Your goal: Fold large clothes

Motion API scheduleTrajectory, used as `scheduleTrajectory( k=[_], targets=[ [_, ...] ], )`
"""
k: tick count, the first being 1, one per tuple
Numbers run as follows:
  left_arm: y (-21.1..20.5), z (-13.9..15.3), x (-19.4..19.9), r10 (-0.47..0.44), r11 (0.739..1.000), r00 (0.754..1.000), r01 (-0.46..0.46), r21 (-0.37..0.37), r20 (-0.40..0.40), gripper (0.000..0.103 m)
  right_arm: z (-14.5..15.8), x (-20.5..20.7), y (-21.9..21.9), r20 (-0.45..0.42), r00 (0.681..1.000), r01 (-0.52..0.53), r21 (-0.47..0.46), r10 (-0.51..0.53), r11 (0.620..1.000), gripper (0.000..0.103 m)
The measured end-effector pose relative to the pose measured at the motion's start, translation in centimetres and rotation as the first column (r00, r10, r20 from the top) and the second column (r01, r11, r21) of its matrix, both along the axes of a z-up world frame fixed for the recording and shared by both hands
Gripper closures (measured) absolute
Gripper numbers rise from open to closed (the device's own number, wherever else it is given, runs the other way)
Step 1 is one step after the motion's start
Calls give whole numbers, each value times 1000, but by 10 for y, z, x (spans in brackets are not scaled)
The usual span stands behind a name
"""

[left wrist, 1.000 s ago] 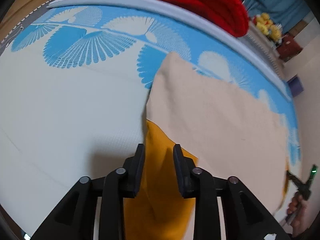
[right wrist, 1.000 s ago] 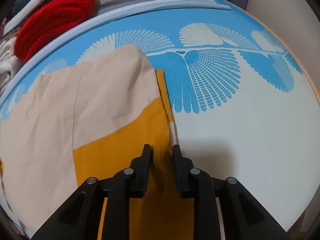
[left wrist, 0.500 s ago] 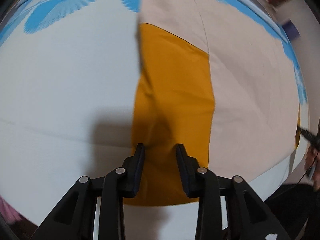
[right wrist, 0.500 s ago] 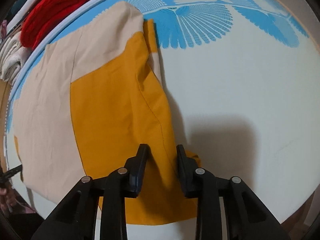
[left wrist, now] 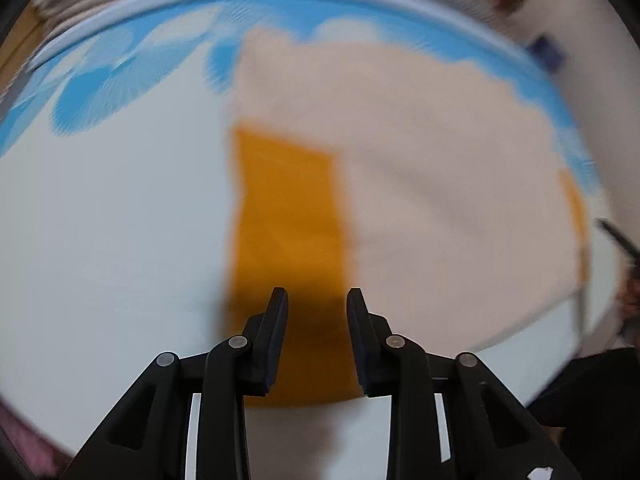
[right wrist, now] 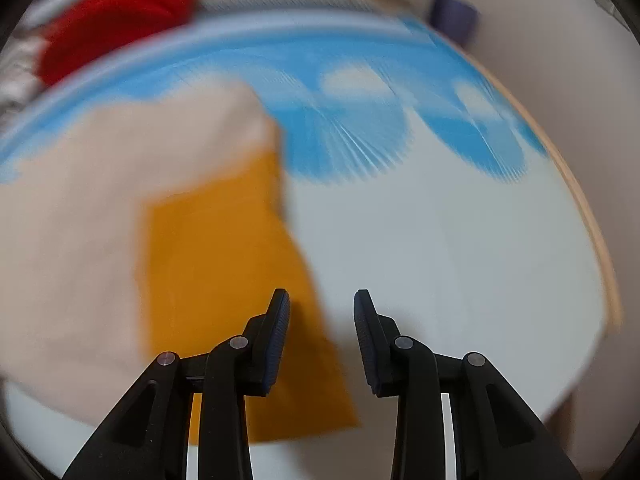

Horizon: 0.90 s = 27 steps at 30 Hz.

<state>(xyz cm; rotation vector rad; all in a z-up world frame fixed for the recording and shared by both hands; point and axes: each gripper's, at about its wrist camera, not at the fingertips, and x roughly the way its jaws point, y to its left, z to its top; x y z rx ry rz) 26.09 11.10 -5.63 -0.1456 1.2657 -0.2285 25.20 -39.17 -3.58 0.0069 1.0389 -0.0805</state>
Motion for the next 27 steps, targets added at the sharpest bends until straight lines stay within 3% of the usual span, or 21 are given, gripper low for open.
scheduleTrajectory(
  k=[2, 6, 8, 9, 10, 13, 16, 19, 21, 22, 23, 25, 27],
  targets=[
    [-21, -4, 8, -55, 998, 998, 55, -27, -3, 71, -8, 6, 20, -37, 994, -103, 50, 105, 993, 67],
    [-37, -52, 33, -58, 993, 985, 73, 91, -165, 70, -71, 14, 37, -331, 929, -171, 13, 165, 985, 67],
    [-37, -51, 45, -16, 991, 988, 36, 129, -154, 67, -68, 15, 38, -327, 932, -170, -5, 159, 986, 67],
    [-37, -43, 50, 12, 984, 994, 8, 178, -113, 68, -62, 16, 38, -310, 938, -168, -10, 157, 986, 67],
    [-38, -36, 54, 31, 981, 997, -17, 195, -72, 74, -52, 16, 41, -270, 949, -171, -19, 160, 985, 67],
    [-45, -23, 69, 77, 993, 997, -75, 95, -14, 73, -22, 18, 59, -128, 969, -210, 38, 213, 977, 67],
    [-46, -31, 77, 95, 993, 995, -93, 78, -29, 73, -11, 21, 91, -48, 956, -282, 104, 288, 954, 67],
    [-47, -54, 88, 125, 985, 989, -114, 129, -75, 69, -24, 31, 127, -80, 931, -345, 129, 356, 930, 66],
    [-49, -55, 90, 147, 973, 988, -135, 187, -48, 70, -46, 39, 136, -167, 919, -352, 65, 358, 934, 66],
    [-57, -45, 90, 142, 964, 990, -137, 227, -3, 77, -53, 38, 140, -201, 917, -344, 40, 345, 938, 66],
    [-65, -35, 87, 115, 967, 993, -120, 224, 35, 77, -56, 40, 138, -216, 919, -330, 32, 329, 943, 66],
    [-89, -12, 76, 7, 990, 993, -23, 136, 120, 76, -51, 39, 124, -210, 933, -290, 48, 293, 956, 66],
    [-114, -6, 68, -98, 994, 985, 88, 70, 143, 74, -45, 39, 112, -202, 945, -256, 32, 257, 966, 66]
  ],
)
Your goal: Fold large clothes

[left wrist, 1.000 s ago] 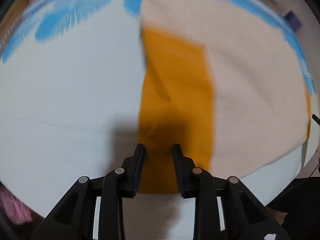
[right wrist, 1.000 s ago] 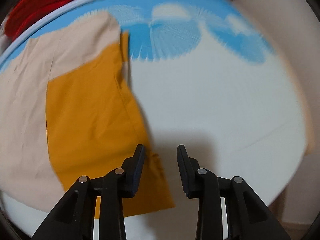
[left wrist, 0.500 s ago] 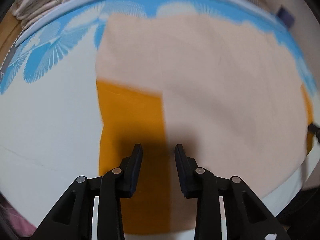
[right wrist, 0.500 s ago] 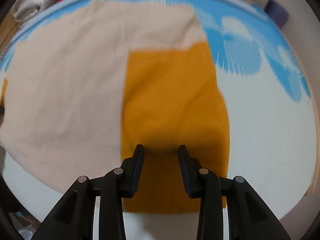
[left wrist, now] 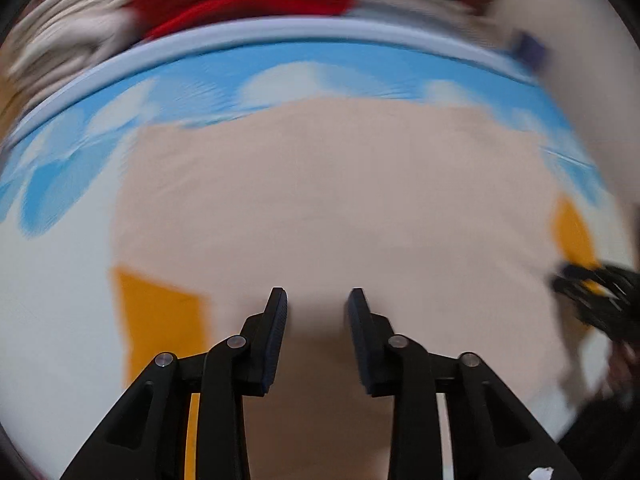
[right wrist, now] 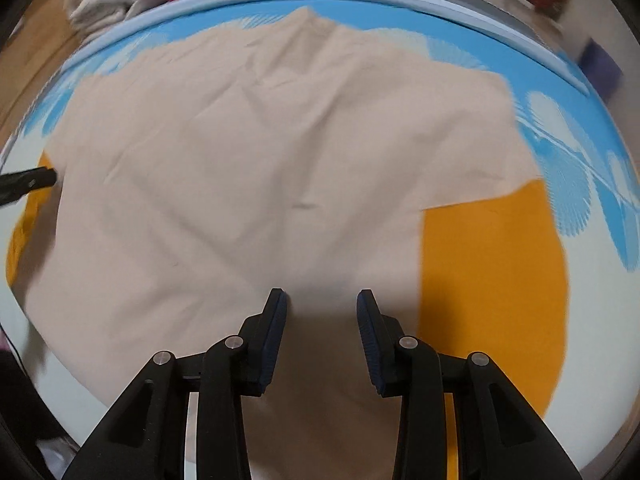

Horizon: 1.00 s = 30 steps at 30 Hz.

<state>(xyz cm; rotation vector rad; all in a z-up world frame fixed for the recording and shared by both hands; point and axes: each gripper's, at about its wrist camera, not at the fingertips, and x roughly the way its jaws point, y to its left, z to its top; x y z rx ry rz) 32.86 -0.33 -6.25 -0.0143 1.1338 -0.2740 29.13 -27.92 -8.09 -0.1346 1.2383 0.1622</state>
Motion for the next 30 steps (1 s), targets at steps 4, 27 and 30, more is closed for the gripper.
scheduleTrajectory(
  k=[4, 27, 30],
  targets=[
    [-34, -36, 4, -117, 993, 984, 121, 18, -131, 69, -2, -16, -33, -32, 995, 94, -59, -96, 994, 66],
    [34, 67, -158, 149, 972, 973, -177, 154, 175, 77, 131, -169, -66, 388, 879, 263, 92, -278, 960, 66],
    [25, 66, -204, 199, 967, 958, -226, 117, 206, 81, 127, -185, -26, 372, 902, 182, 133, -219, 974, 66]
  ],
)
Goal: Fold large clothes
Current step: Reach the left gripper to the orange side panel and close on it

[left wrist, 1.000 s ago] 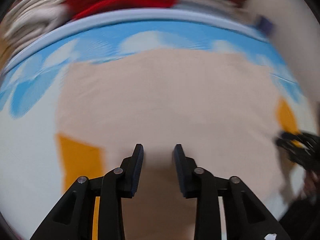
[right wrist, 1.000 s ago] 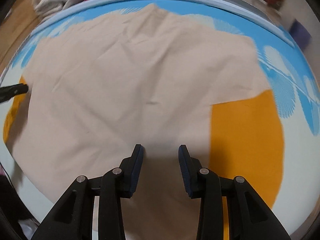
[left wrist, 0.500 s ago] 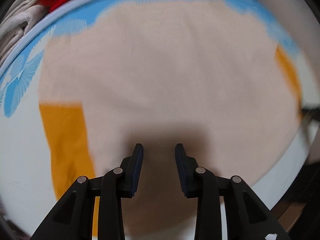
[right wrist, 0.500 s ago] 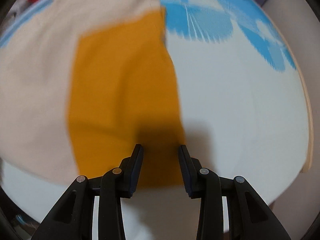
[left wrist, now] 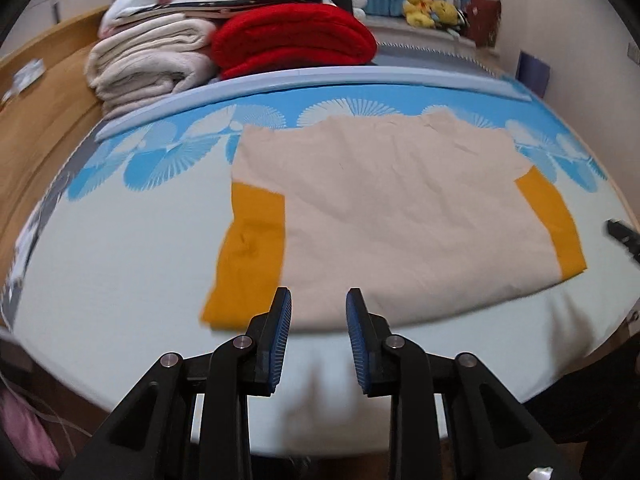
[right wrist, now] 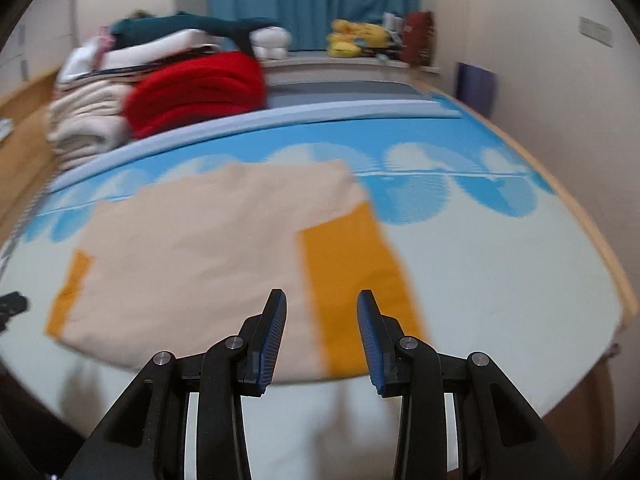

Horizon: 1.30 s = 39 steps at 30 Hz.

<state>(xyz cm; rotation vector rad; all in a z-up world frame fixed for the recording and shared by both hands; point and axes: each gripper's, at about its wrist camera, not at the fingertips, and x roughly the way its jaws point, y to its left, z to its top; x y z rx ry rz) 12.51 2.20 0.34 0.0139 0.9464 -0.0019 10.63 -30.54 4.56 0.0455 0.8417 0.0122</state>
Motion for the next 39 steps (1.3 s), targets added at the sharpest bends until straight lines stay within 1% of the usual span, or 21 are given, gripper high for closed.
scheduleTrajectory(
  k=[2, 4, 6, 9, 12, 15, 16, 17, 18, 20, 21, 22, 23, 24, 25, 26, 27, 28, 31, 34, 39],
  targets=[
    [-3, -9, -16, 29, 999, 1000, -29, -25, -1, 94, -5, -13, 33, -27, 998, -65, 7, 65, 998, 66],
    [-8, -25, -28, 64, 997, 998, -64, -34, -11, 94, -9, -12, 55, -33, 991, -127, 3, 127, 992, 69],
    [-8, -33, -30, 76, 996, 997, -77, -51, -27, 95, -17, -3, 64, -35, 987, -155, -14, 155, 988, 72],
    [-15, -46, -28, 45, 997, 999, -46, -56, -31, 95, -36, 8, 68, -54, 986, -158, -8, 158, 987, 73],
    [-12, -62, -21, 35, 994, 999, -38, -98, -28, 95, -53, 21, 81, -76, 983, -171, -23, 168, 985, 73],
    [3, -78, -5, 93, 980, 992, -107, -169, -90, 94, -70, 40, 97, -89, 976, -203, -58, 198, 977, 73],
    [13, -82, 1, 121, 969, 988, -139, -203, -96, 92, -78, 46, 102, -100, 974, -210, -72, 203, 975, 73],
    [20, -86, 5, 142, 964, 984, -161, -212, -105, 89, -89, 52, 107, -121, 971, -215, -82, 205, 973, 73],
    [29, -90, 9, 171, 955, 978, -195, -223, -123, 87, -104, 59, 111, -165, 965, -220, -95, 202, 971, 73],
    [55, -102, 17, 242, 909, 953, -289, -302, -183, 75, -130, 68, 115, -248, 949, -228, -114, 195, 967, 73],
    [66, -108, 19, 269, 883, 941, -326, -338, -207, 73, -139, 71, 115, -268, 945, -228, -122, 189, 966, 73],
    [81, -114, 22, 308, 843, 922, -378, -383, -233, 69, -142, 74, 116, -267, 946, -223, -126, 184, 967, 73],
    [89, -117, 23, 330, 817, 912, -406, -409, -246, 65, -143, 75, 117, -266, 946, -225, -130, 185, 966, 72],
    [98, -121, 25, 352, 784, 898, -436, -441, -263, 62, -142, 76, 118, -267, 945, -233, -139, 191, 962, 72],
    [106, -126, 27, 368, 751, 886, -462, -472, -281, 56, -142, 76, 118, -268, 943, -243, -145, 199, 959, 72],
    [112, -130, 30, 377, 724, 877, -479, -497, -298, 55, -142, 76, 118, -270, 941, -247, -143, 202, 958, 72],
    [115, -133, 32, 383, 707, 872, -490, -510, -306, 55, -142, 76, 117, -271, 941, -248, -139, 204, 959, 72],
    [117, -134, 34, 389, 697, 869, -495, -519, -305, 55, -141, 76, 116, -273, 940, -249, -132, 206, 959, 72],
    [116, -133, 39, 388, 687, 872, -489, -537, -298, 51, -139, 75, 111, -272, 939, -252, -120, 212, 960, 72],
    [113, -138, 41, 389, 674, 866, -501, -543, -315, 50, -139, 73, 112, -268, 938, -257, -118, 218, 959, 72],
    [111, -139, 40, 387, 687, 872, -490, -537, -301, 50, -139, 71, 111, -266, 940, -250, -107, 215, 962, 72]
  ],
)
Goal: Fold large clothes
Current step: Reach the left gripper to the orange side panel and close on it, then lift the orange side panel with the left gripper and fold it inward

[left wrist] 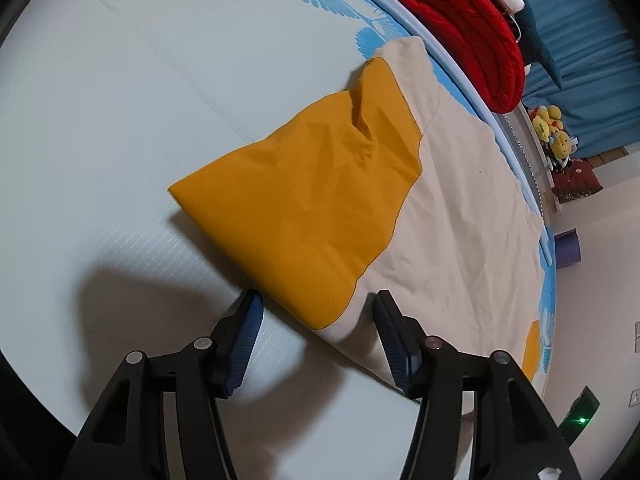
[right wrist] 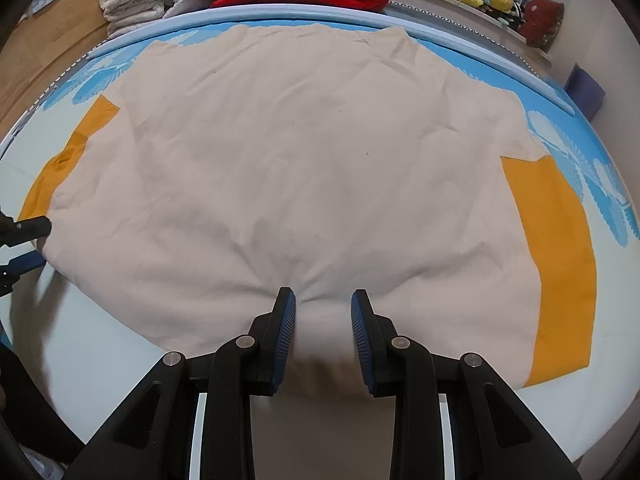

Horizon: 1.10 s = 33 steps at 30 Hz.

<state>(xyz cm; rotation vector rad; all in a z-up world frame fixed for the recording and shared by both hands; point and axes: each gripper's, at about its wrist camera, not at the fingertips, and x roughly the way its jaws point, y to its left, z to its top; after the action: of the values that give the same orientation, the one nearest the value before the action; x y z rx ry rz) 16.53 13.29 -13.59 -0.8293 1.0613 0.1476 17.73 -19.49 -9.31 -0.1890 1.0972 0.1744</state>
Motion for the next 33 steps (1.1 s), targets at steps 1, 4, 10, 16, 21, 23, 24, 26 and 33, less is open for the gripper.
scheduleTrajectory(
  k=[1, 4, 10, 16, 21, 23, 24, 26, 33],
  targets=[
    [0, 0, 0, 2, 1000, 1000, -2, -4, 1, 50, 0, 0, 0, 0, 1000, 1, 0, -1, 1000, 72],
    [2, 0, -1, 12, 1000, 1000, -12, -10, 3, 50, 0, 0, 1, -1, 1000, 2, -3, -2, 1000, 72],
    [1, 1, 2, 13, 1000, 1000, -13, -6, 6, 50, 0, -1, 2, 1, 1000, 3, -4, -3, 1000, 72],
    [2, 1, 10, 31, 999, 999, -31, -21, 29, 52, 0, -1, 1, -2, 1000, 9, 8, -9, 1000, 72],
    [5, -1, 23, 52, 998, 997, -50, -47, 59, 52, 1, -1, -4, -10, 1000, 22, 33, -22, 999, 72],
    [5, -1, 28, 54, 997, 996, -50, -61, 69, 60, 1, -2, -6, -13, 1000, 29, 42, -29, 999, 72],
    [5, -1, 30, 49, 997, 996, -44, -68, 70, 65, 1, -2, -6, -13, 999, 31, 45, -31, 999, 72],
    [5, 1, 34, 23, 996, 996, -15, -91, 88, 90, 1, -3, -7, -12, 999, 41, 52, -41, 998, 72],
    [1, 85, 23, -149, 987, 973, 136, 83, 177, 97, 27, -19, 4, 87, 990, 109, 49, -113, 993, 72]
  ],
)
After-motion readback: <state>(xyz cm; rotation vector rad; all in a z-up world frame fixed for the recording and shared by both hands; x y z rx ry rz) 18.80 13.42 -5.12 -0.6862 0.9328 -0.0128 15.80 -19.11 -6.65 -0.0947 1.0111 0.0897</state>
